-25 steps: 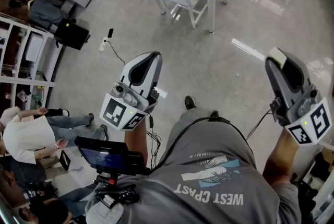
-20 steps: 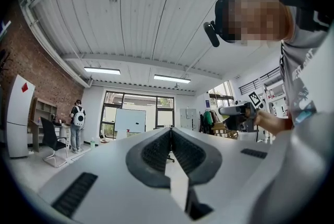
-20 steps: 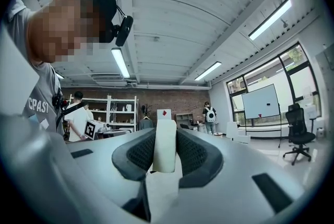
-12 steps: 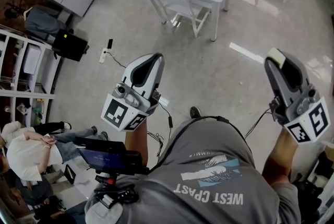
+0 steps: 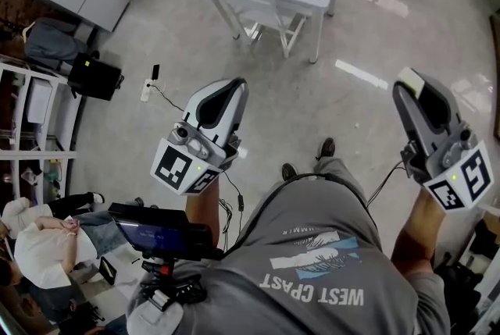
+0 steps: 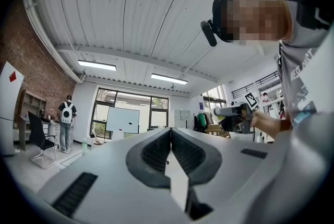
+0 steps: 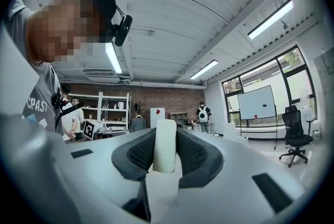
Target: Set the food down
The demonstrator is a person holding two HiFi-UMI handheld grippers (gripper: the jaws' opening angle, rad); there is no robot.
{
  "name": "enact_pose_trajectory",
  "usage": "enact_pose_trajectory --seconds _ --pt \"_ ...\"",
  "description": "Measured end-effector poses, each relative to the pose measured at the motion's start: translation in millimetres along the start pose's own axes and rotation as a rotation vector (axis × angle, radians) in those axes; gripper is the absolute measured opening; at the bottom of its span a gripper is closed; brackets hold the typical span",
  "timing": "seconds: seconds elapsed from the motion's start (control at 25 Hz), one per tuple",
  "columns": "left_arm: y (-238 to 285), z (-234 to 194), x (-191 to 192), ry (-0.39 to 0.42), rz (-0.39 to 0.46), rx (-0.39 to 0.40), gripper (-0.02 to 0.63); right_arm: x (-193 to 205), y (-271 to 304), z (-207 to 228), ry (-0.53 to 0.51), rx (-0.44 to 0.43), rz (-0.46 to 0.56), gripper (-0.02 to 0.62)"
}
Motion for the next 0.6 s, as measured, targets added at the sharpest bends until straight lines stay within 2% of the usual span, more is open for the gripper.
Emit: enact_pose_trajectory --seconds 0.6 --pt "109 -41 19 0.017 0.006 -0.083 0.009 -6 63 130 -0.001 -0.101 -0.005 0.103"
Point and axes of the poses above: the fingertips, and each gripper's own axes: y forward along the fingers, z to its right, x out of its underside, the point moved 10 cm from there along -y, backward along the fingers, and after that the axes turned 9 degrees about x, right-handed, at the moved point
